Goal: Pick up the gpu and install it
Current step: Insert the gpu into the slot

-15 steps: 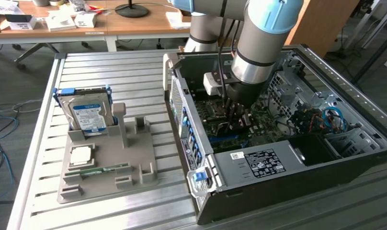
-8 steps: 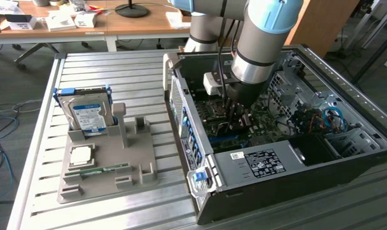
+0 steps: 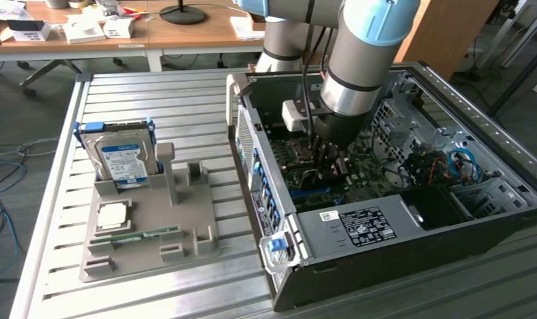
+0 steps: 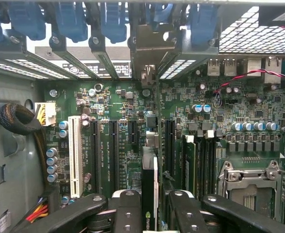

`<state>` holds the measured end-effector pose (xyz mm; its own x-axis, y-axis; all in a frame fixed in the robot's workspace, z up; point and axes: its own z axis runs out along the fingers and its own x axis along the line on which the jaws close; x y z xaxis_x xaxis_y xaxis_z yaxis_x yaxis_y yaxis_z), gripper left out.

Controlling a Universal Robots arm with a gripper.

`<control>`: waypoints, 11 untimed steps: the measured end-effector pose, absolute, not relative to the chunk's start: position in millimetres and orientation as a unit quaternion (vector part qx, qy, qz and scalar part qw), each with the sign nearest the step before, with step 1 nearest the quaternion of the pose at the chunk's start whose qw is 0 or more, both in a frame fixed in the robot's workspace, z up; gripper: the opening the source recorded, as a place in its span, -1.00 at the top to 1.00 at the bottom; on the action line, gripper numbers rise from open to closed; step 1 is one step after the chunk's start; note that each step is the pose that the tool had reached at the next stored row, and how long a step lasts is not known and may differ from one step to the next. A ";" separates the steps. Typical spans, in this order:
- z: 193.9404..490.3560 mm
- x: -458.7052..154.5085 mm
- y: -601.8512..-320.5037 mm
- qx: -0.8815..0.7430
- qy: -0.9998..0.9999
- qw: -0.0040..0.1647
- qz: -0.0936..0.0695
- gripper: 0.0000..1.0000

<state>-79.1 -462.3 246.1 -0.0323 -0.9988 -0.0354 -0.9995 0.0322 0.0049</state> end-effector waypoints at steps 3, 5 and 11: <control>246.1 -79.0 -462.2 -0.696 0.718 0.011 0.014 0.47; 246.1 -79.0 -462.2 -0.696 0.718 0.011 0.014 0.47; 246.0 -79.6 -462.0 -0.695 0.719 0.011 0.014 0.45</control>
<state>-79.6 -462.0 246.0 -0.0332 -0.9988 -0.0360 -0.9994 0.0330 0.0053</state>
